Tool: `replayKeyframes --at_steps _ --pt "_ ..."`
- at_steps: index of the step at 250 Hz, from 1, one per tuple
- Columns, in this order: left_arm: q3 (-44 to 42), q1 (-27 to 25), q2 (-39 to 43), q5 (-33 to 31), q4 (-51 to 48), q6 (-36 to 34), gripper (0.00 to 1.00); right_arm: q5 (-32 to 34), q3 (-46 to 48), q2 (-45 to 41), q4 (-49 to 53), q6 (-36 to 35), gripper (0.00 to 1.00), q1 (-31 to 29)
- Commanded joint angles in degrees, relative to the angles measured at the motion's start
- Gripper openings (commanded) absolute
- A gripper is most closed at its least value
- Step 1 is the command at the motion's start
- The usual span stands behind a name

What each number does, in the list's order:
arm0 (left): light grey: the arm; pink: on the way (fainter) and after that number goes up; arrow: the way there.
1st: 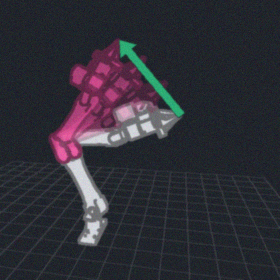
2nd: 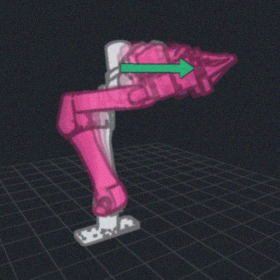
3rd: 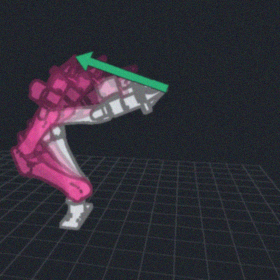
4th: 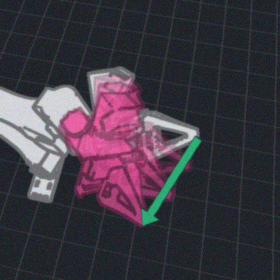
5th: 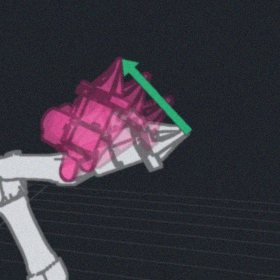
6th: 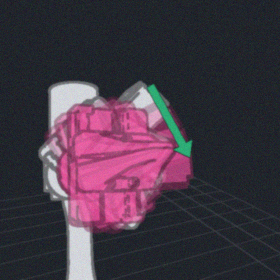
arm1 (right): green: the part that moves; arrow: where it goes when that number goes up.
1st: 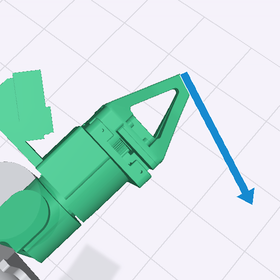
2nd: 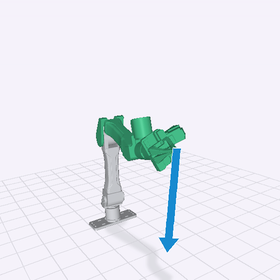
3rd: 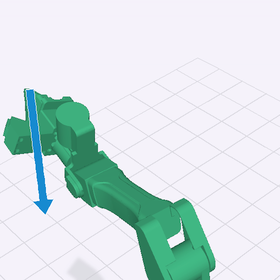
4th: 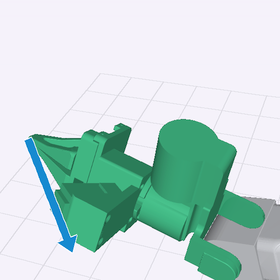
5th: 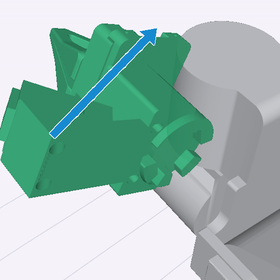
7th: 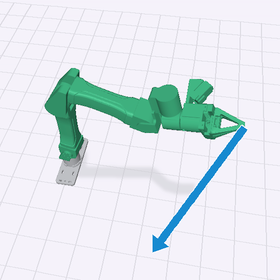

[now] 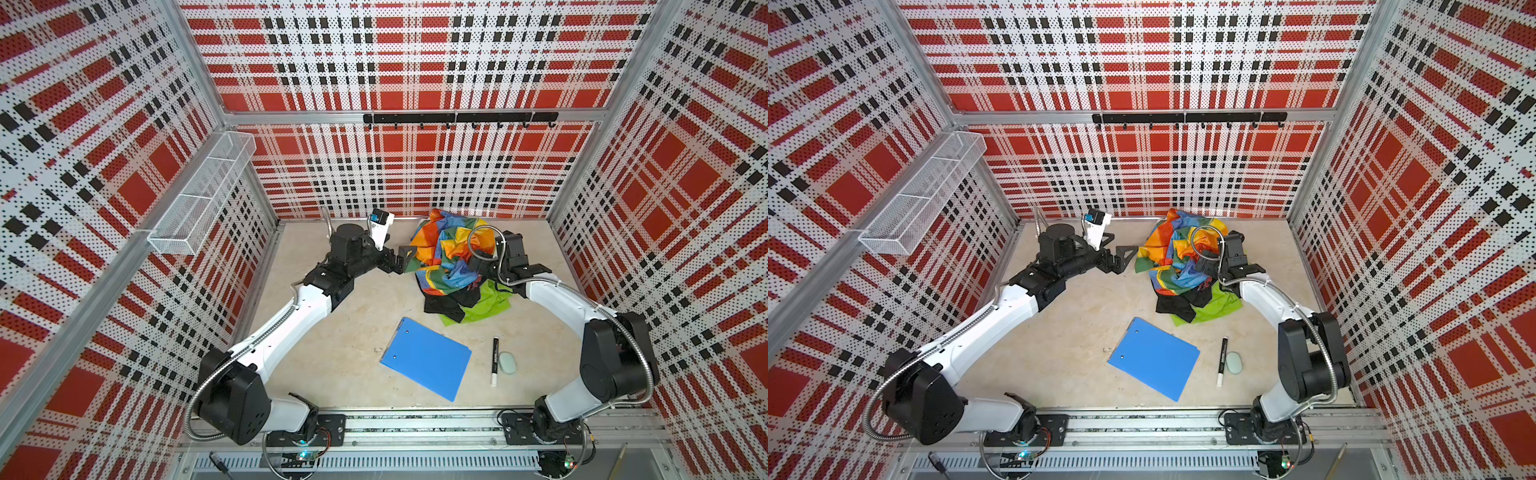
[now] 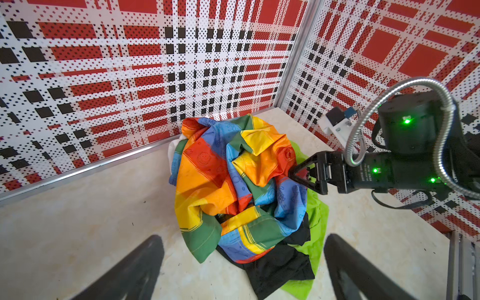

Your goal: Pick out a specific cloth from the pile

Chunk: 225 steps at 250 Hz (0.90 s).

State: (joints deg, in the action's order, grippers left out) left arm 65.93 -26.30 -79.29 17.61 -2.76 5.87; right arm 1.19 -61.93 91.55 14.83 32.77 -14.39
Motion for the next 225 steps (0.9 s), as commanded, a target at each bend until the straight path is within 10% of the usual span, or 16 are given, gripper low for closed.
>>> replayKeyframes --at_steps 1,81,225 --pt "1.74 0.38 -0.25 0.37 1.27 0.27 0.99 -2.49 -1.43 3.02 -3.46 0.97 0.98 -0.15" --pt "1.92 0.53 -0.15 0.39 1.04 0.23 0.99 5.24 -5.54 4.11 -1.8 -0.55 0.21 -0.98" --pt "2.1 1.57 0.14 1.36 1.26 1.0 0.99 4.7 -33.08 13.51 -0.6 -3.38 0.07 -1.96"
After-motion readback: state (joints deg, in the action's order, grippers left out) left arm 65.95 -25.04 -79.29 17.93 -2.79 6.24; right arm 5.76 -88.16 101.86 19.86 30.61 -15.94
